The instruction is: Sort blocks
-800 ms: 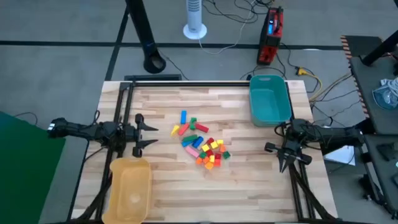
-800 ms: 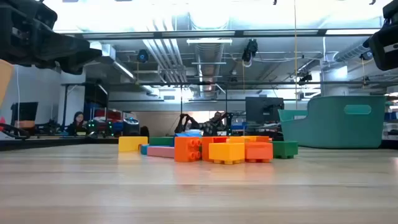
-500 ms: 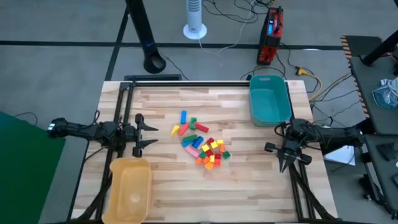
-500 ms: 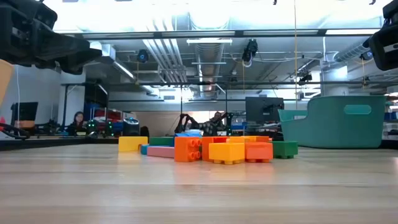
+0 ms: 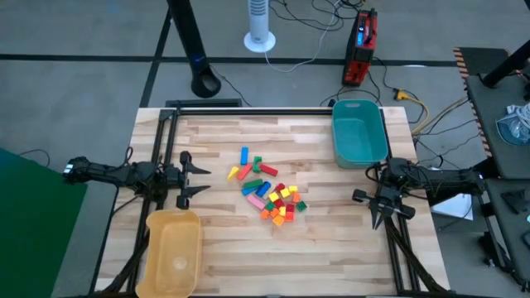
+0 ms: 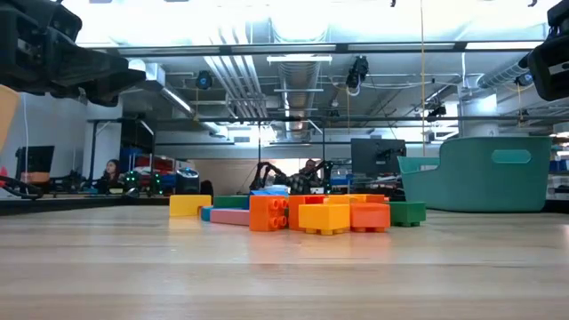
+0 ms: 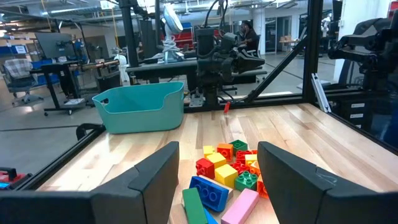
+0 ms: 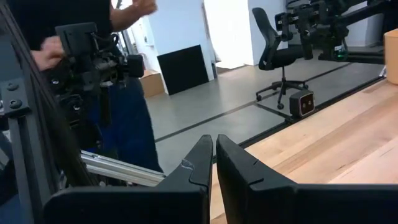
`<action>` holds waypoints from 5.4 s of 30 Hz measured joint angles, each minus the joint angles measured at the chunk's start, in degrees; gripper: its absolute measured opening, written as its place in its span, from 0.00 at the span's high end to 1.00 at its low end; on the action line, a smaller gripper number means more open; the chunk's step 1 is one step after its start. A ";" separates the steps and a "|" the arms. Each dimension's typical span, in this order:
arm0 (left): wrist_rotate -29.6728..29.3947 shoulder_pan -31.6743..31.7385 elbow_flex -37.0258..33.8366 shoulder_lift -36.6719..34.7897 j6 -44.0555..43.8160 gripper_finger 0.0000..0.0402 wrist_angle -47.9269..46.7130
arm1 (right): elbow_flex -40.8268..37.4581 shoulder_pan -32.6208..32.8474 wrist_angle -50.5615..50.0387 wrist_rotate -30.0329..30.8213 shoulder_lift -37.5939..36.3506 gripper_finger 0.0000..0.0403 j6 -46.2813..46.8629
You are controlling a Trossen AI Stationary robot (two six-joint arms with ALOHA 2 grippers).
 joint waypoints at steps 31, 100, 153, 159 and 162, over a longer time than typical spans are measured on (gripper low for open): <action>-0.01 -0.02 -0.01 0.01 0.01 0.49 -0.02 | 0.04 0.01 2.97 32.98 0.13 0.97 -26.66; -9.04 0.25 0.01 -0.01 -35.39 0.49 18.05 | 32.42 0.00 0.80 83.94 20.89 0.97 23.31; -19.61 5.99 92.70 78.91 -50.72 0.49 -68.11 | 64.98 -20.81 -36.76 88.84 57.85 0.97 16.24; -13.66 17.02 87.39 81.30 -51.76 0.49 -74.73 | 64.98 -20.81 -36.89 88.84 57.81 0.97 16.32; -1.93 23.88 80.96 83.03 -48.52 0.49 -71.21 | 64.98 -20.81 -36.93 88.41 57.64 0.97 16.30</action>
